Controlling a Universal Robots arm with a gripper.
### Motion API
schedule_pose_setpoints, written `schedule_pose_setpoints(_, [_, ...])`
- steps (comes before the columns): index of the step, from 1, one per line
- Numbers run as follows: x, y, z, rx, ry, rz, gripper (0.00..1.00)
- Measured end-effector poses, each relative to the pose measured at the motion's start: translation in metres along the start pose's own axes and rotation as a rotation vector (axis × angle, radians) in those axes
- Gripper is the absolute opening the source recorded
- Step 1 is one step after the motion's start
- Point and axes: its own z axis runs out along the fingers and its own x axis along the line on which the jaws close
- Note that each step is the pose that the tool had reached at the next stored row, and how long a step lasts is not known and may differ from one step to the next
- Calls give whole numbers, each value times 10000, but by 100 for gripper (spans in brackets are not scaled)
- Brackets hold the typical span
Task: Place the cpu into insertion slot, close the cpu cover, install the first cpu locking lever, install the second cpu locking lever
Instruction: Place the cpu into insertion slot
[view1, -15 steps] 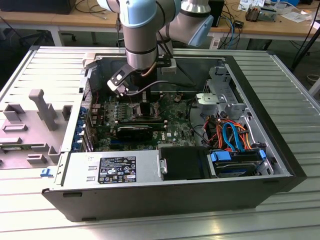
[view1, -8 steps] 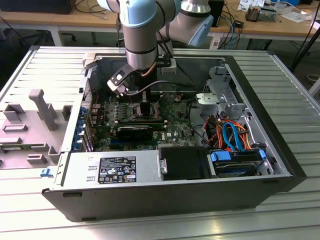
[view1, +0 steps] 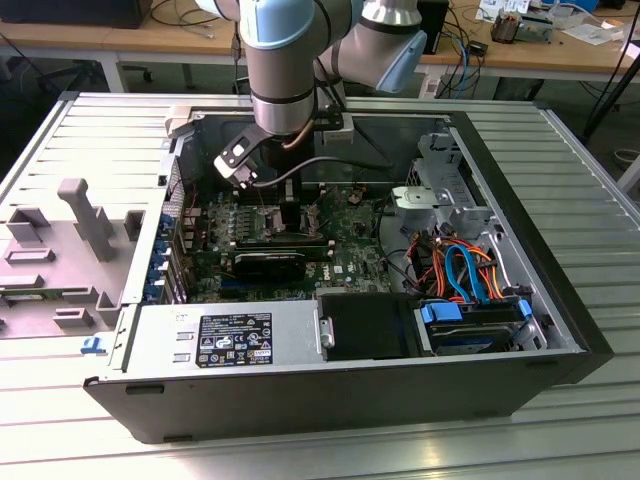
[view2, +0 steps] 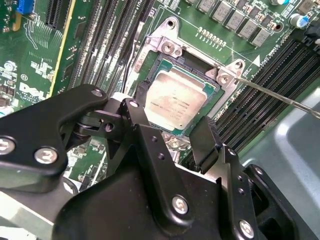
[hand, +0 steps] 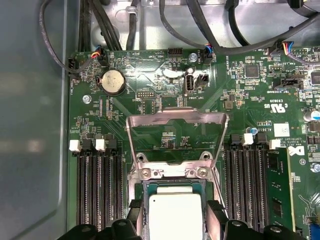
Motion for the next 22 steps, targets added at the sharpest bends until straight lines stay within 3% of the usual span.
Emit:
schedule_pose_setpoints(5, [-3,0,-7,0,24,1,60])
schedule_pose_setpoints(6, [-2,2,-21,0,24,1,41])
schedule_pose_setpoints(7, [-3,2,-32,1,23,1,41])
schedule_pose_setpoints(12, [-4,6,-76,-1,26,0,11])
schedule_pose_setpoints(22, [-43,0,-5,75,24,-101,11])
